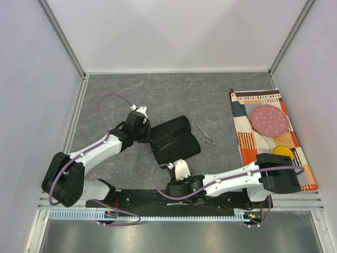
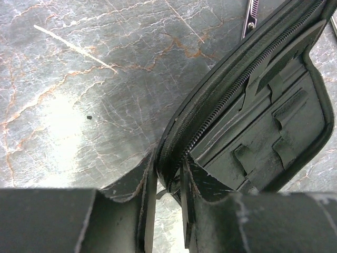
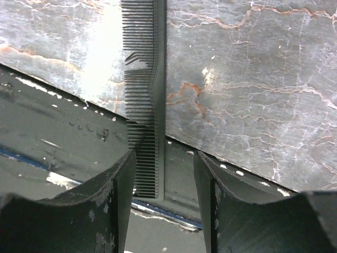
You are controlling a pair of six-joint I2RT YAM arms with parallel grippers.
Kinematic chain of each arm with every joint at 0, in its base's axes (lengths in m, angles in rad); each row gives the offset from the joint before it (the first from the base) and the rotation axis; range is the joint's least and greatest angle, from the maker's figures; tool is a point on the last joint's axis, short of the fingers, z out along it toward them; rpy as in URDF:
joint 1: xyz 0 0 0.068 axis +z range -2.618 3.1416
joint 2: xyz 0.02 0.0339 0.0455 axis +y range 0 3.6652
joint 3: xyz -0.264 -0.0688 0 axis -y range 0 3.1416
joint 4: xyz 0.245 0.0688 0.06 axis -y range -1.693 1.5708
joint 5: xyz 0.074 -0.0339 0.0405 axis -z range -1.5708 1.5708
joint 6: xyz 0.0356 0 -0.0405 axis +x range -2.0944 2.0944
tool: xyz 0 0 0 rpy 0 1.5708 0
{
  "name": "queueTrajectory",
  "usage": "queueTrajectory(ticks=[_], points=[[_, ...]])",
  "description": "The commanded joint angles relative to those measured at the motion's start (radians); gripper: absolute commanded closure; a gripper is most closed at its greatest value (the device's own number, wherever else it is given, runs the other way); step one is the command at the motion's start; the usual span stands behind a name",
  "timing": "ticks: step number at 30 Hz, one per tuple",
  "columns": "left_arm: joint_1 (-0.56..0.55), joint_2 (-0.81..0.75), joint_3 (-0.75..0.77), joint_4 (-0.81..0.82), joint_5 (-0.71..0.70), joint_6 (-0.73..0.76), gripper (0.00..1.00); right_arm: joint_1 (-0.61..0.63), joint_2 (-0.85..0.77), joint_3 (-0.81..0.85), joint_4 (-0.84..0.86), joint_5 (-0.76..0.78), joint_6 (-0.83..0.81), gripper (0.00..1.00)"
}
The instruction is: Sort the hair-cutting tools
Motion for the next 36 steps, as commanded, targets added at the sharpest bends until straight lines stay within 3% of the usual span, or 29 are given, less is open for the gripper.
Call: queueTrajectory(ticks=[1,6,13,16,25,30,36], points=[[0.0,-0.028,0.037,-0.004,-0.007,-0.012,0.71,-0.007,0.05,0.037,0.024,-0.001,-0.022,0.45],[0.0,-0.043,0.025,0.001,-0.016,-0.016,0.64,-0.004,0.072,0.04,0.043,-0.027,-0.024,0.45],[0.0,-0.057,0.009,-0.002,-0.031,-0.03,0.35,0.009,0.075,0.037,0.041,-0.041,-0.012,0.45],[0.0,-0.08,0.002,-0.007,-0.044,-0.038,0.29,0.026,0.075,0.036,0.029,-0.05,0.001,0.45],[0.0,-0.12,-0.012,-0.011,-0.054,-0.049,0.26,0.062,0.075,0.025,-0.002,-0.055,0.05,0.48],[0.0,-0.119,-0.012,-0.013,-0.059,-0.049,0.13,0.062,0.072,-0.003,0.008,-0.056,0.063,0.51],[-0.001,-0.116,-0.012,-0.01,-0.063,-0.046,0.12,0.062,0.059,-0.042,0.018,-0.073,0.08,0.67]])
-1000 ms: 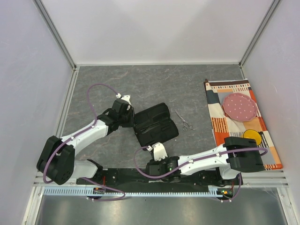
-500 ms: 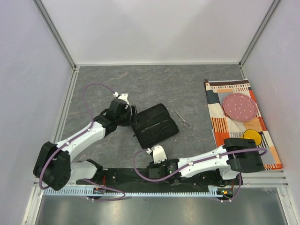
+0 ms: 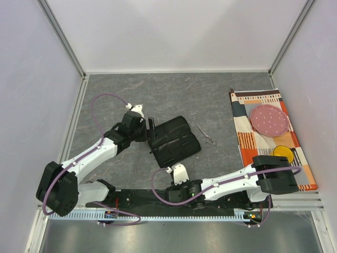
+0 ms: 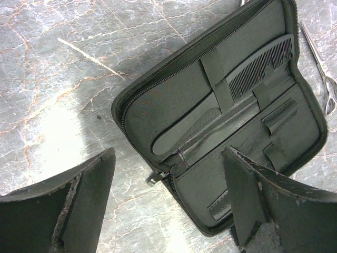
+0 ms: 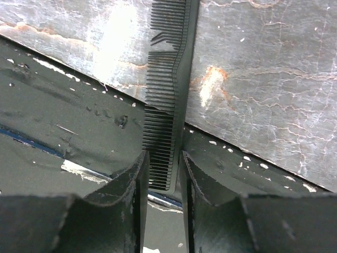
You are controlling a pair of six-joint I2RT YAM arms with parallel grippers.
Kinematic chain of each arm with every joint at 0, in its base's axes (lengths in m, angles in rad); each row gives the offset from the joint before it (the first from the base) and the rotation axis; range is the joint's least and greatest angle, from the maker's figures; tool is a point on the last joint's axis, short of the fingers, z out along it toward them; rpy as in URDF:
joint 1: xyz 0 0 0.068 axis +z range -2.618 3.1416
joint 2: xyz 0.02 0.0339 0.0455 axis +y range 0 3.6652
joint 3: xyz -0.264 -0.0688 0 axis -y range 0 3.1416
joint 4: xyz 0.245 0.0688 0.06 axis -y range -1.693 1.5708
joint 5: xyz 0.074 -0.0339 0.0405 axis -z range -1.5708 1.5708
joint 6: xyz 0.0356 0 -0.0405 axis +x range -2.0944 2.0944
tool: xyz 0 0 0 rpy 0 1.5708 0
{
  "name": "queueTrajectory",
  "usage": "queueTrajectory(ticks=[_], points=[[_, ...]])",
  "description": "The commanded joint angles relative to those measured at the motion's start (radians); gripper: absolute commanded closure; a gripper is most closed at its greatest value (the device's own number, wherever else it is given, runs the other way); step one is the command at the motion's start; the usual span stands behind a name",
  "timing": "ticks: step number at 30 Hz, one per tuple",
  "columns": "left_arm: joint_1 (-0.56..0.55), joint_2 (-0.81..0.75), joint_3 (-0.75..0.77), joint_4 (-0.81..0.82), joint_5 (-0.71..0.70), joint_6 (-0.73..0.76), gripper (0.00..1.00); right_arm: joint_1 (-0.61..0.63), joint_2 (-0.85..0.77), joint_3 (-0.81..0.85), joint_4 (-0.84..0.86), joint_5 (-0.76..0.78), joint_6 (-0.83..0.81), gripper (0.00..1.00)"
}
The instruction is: Sort the hair-cutting tools
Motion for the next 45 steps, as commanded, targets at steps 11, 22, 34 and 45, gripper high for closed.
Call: queueTrajectory(ticks=[11,22,34,45], points=[[0.0,-0.002,-0.001,0.022,-0.017,-0.024,0.11,0.013,-0.008,-0.048,-0.021,-0.041,0.031,0.77],[0.0,-0.028,0.007,0.009,0.004,-0.021,0.1,0.013,-0.028,0.036,-0.068,-0.008,-0.007,0.45],[-0.001,-0.039,-0.009,0.006,0.033,-0.026,0.09,0.053,0.017,0.01,-0.005,-0.079,0.042,0.43],[0.0,-0.031,-0.015,0.02,0.039,-0.026,0.09,0.076,0.038,-0.027,-0.011,-0.119,0.088,0.62]])
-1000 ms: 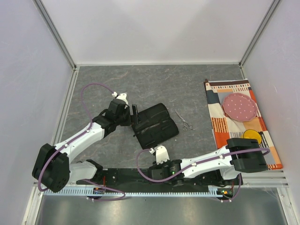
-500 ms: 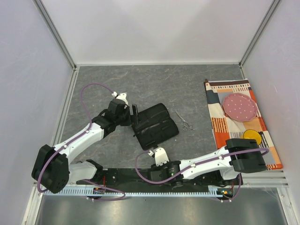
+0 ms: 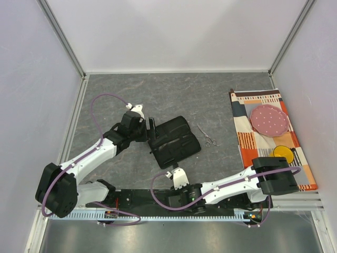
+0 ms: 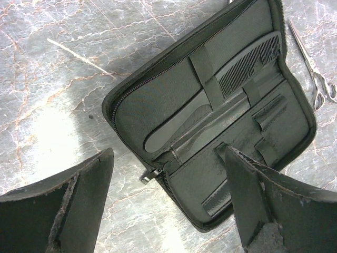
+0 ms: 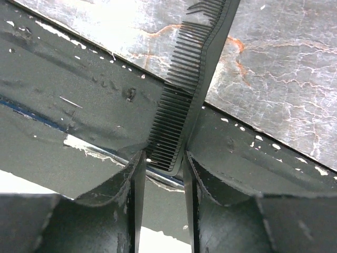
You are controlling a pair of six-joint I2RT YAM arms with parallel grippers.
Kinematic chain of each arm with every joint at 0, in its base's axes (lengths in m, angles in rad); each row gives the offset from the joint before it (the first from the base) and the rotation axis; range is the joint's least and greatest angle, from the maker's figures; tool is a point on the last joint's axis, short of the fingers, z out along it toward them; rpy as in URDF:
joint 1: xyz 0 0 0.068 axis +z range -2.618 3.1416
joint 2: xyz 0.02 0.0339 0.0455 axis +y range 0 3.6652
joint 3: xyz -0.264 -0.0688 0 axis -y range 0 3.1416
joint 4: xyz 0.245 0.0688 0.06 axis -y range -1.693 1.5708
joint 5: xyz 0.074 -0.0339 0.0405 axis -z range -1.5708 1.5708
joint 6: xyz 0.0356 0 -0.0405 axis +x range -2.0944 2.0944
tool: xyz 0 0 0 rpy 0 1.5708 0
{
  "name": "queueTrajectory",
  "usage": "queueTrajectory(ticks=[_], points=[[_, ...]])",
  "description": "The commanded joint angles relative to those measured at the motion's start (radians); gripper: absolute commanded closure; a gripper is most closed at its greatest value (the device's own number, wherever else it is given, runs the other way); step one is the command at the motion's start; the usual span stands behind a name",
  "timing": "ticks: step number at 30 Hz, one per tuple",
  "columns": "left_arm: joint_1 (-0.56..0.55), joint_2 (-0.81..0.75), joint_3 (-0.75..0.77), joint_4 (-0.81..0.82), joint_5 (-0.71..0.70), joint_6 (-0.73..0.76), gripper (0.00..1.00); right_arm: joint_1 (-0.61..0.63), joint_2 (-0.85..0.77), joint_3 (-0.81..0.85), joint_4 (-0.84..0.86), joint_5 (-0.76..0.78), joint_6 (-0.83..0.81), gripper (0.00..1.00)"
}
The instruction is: Sort the hair-cutting tools
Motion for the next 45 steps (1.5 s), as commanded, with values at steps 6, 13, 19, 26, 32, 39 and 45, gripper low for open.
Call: queueTrajectory(ticks=[6,13,19,26,32,39,45], points=[[-0.001,-0.008,-0.014,0.023,0.004,-0.021,0.09,0.038,0.035,-0.048,-0.029,-0.077,0.07,0.84],[-0.001,-0.006,0.001,0.018,0.002,-0.021,0.09,0.036,0.001,-0.055,-0.076,-0.024,0.065,1.0],[-0.001,-0.003,0.018,0.017,0.002,-0.023,0.09,0.028,-0.096,-0.103,-0.121,0.019,0.091,1.0],[-0.001,0.006,0.035,0.026,0.064,-0.029,0.08,0.028,-0.189,-0.065,-0.227,0.077,0.085,1.0],[-0.001,-0.003,0.025,0.023,0.122,-0.026,0.08,0.028,-0.272,-0.057,-0.271,0.114,0.078,1.0],[-0.001,-0.013,0.013,0.021,0.14,-0.023,0.08,-0.007,-0.211,-0.019,-0.21,0.118,0.058,0.42],[-0.003,-0.023,0.006,0.011,0.165,-0.017,0.08,-0.034,-0.097,0.02,-0.155,0.083,0.041,0.35]])
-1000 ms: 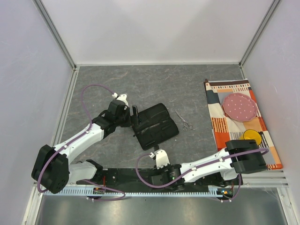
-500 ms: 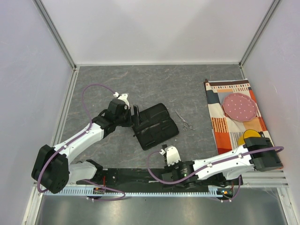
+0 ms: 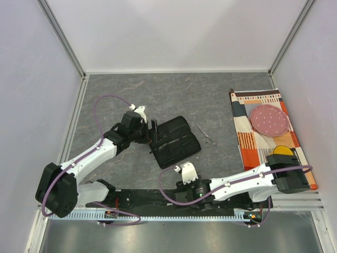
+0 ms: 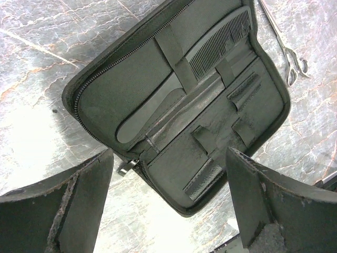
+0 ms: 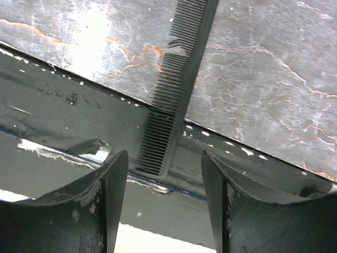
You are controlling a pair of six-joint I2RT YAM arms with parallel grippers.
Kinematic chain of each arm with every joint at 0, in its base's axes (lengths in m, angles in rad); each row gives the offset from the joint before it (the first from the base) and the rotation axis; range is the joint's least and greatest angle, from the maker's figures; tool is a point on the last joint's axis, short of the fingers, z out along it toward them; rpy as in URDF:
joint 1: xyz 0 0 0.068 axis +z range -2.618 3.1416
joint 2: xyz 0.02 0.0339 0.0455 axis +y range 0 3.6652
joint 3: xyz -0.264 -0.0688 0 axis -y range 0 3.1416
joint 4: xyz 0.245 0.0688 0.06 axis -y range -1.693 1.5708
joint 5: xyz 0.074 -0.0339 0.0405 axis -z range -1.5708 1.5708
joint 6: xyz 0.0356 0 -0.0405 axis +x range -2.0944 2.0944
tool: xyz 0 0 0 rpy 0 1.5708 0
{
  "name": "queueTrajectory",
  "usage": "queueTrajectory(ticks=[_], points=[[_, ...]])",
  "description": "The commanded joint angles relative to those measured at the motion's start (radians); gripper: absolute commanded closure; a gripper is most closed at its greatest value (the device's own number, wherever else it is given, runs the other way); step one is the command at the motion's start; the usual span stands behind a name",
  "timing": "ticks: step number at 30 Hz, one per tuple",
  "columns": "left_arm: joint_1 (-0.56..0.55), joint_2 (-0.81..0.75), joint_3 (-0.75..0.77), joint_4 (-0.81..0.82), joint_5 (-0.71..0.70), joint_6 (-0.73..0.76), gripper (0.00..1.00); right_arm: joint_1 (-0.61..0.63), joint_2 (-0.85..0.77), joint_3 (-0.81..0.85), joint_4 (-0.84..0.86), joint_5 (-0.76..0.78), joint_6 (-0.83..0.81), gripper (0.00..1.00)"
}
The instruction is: Sort the hair-cutting tools
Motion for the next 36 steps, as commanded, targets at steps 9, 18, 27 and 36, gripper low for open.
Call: queueTrajectory(ticks=[9,18,27,36], points=[[-0.004,-0.051,-0.032,0.016,0.078,-0.055,0.07,-0.041,0.079,-0.038,0.177,-0.087,0.06,0.35],[-0.004,-0.046,-0.052,0.031,0.087,-0.056,0.07,-0.03,0.107,-0.072,0.171,-0.142,0.106,0.38],[-0.004,-0.038,-0.056,0.043,0.093,-0.053,0.07,0.003,0.05,-0.149,0.125,-0.17,0.152,0.38],[-0.004,-0.035,-0.055,0.043,0.09,-0.052,0.07,0.048,0.133,-0.094,0.083,-0.177,0.129,0.38]])
